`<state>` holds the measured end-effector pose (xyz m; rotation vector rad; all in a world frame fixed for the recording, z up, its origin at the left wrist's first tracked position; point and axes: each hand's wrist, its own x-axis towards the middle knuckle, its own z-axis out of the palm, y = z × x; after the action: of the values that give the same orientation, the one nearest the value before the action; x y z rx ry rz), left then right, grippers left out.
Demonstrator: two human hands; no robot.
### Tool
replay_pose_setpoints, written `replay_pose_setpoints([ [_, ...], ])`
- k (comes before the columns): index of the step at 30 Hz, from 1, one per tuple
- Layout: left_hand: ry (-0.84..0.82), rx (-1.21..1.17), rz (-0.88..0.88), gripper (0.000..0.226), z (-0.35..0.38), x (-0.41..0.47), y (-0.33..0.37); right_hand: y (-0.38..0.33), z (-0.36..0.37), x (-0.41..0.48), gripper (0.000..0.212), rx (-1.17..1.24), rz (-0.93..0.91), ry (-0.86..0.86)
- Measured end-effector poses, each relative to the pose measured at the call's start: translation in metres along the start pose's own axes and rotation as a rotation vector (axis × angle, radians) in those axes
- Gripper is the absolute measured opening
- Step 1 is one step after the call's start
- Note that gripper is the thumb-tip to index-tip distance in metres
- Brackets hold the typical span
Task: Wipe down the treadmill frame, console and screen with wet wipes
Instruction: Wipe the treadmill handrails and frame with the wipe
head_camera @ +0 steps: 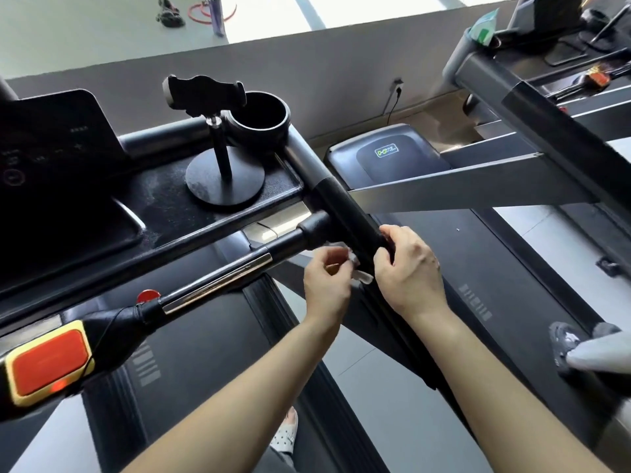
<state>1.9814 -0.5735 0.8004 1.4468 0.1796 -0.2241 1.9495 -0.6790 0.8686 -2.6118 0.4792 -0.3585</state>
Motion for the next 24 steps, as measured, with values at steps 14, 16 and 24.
replay_pose_setpoints([
  [14, 0.183, -0.396, -0.35, 0.009, 0.021, 0.005, -0.004, 0.031, -0.005, -0.065, 0.047, -0.261, -0.117, 0.061],
  [16, 0.218, -0.516, -0.396, 0.01, 0.021, 0.018, -0.005, 0.03, -0.004, -0.066, 0.045, -0.251, -0.121, 0.088],
  [24, -0.01, -0.339, -0.338, 0.005, 0.02, -0.022, -0.04, 0.033, 0.003, -0.066, 0.034, -0.32, -0.144, 0.154],
])
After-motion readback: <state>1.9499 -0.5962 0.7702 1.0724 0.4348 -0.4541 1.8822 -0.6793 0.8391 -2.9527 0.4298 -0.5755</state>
